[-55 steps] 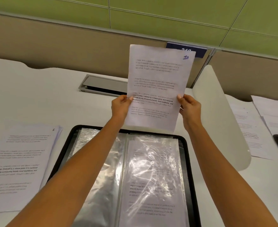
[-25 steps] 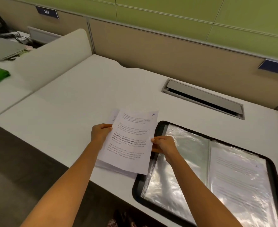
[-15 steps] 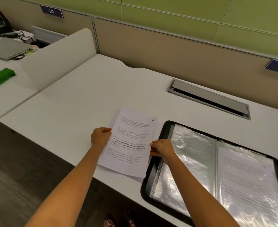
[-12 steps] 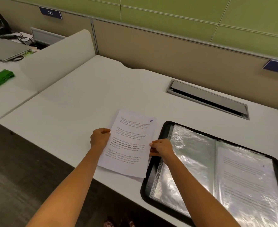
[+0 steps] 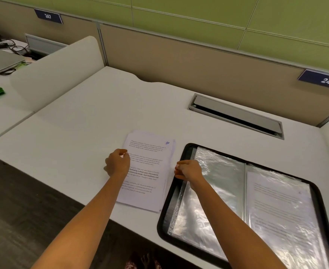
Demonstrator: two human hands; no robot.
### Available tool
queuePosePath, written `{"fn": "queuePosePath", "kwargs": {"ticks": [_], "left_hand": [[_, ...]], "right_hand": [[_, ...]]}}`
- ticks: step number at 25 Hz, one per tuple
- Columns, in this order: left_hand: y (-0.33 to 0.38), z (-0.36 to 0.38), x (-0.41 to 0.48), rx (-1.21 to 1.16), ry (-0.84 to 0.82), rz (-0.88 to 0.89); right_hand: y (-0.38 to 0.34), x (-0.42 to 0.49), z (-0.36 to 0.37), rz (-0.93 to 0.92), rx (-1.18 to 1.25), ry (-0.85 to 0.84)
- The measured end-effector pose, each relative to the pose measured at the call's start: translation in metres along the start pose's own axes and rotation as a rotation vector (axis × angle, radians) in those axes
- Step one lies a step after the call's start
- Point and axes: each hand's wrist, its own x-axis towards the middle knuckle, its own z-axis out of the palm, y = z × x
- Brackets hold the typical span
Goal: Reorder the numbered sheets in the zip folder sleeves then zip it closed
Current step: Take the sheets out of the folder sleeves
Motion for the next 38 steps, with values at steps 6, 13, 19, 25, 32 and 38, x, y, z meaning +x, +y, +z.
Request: {"fn": "queuePosePath", "kwargs": {"ticks": [6, 13, 19, 25, 32, 38], "left_hand": [[0.041, 0.057, -0.039, 0.065, -0.093, 0.234], [0.098, 0.14, -0.118, 0.013, -0.323, 0.399], [0.139, 0.197, -0.183, 0.07, -0.485, 0.568], [0.163, 0.242, -0.245, 0.147, -0.616, 0.766], [0.164, 0.278, -0.283, 0.262, -0.673, 0.953], [0.176, 0.294, -0.3, 0.231, -0.678, 0.923]], "right_hand": [[0.008, 0.001, -0.067, -0.116, -0.025, 0.155], [0.032, -0.002, -0.155, -0.332, -0.463, 0.197], [0.08, 0.005, -0.241, -0.271, -0.779, 0.198], [0.108, 0.011, -0.335, -0.17, -0.993, 0.226], [0.122, 0.012, -0.389, -0.163, -1.05, 0.332], [0.12, -0.002, -0.372, -0.512, -0.774, 0.444]]}}
